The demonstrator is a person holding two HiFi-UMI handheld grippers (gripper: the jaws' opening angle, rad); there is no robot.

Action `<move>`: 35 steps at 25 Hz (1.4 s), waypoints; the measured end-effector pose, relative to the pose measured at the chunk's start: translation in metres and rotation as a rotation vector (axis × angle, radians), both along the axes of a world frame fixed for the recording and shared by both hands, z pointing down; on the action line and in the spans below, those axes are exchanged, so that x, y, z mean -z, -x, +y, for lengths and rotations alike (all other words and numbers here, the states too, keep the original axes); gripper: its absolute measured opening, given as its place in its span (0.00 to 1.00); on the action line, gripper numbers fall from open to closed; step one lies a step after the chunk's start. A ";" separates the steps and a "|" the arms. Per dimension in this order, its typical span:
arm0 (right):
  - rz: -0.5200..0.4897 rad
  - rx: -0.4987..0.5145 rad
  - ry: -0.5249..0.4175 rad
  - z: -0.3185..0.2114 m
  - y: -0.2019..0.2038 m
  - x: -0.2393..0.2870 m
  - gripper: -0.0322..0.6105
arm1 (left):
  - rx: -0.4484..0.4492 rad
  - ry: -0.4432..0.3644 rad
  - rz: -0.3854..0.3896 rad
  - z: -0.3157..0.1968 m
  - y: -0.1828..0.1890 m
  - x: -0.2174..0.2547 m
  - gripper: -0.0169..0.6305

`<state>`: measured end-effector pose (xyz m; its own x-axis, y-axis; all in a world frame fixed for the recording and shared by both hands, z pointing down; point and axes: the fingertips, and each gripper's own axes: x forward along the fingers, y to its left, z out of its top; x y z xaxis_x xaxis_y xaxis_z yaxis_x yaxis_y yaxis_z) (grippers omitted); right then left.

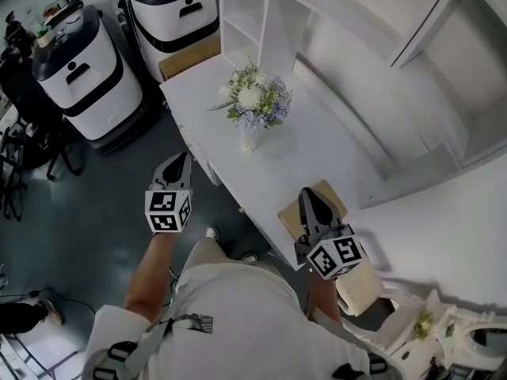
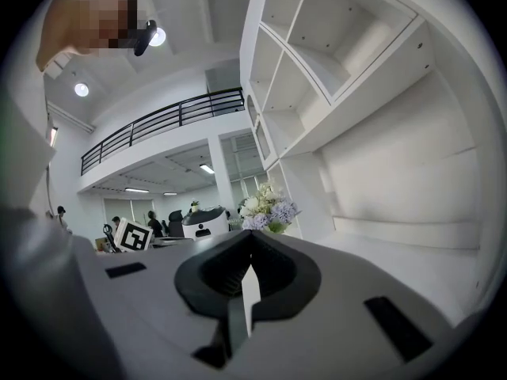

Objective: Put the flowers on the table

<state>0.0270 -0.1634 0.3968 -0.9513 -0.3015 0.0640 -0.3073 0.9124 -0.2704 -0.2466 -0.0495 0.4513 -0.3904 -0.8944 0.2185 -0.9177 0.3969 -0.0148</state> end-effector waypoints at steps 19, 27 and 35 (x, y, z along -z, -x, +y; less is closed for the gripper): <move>-0.028 -0.100 -0.100 -0.046 -0.027 0.041 0.06 | 0.048 -0.245 -0.140 0.041 0.005 0.124 0.05; -0.016 -0.151 -0.121 -0.056 -0.040 0.046 0.06 | 0.066 -0.315 -0.136 0.066 0.002 0.143 0.05; 0.002 -0.155 -0.116 -0.047 -0.036 0.042 0.06 | 0.071 -0.308 -0.127 0.077 -0.001 0.144 0.05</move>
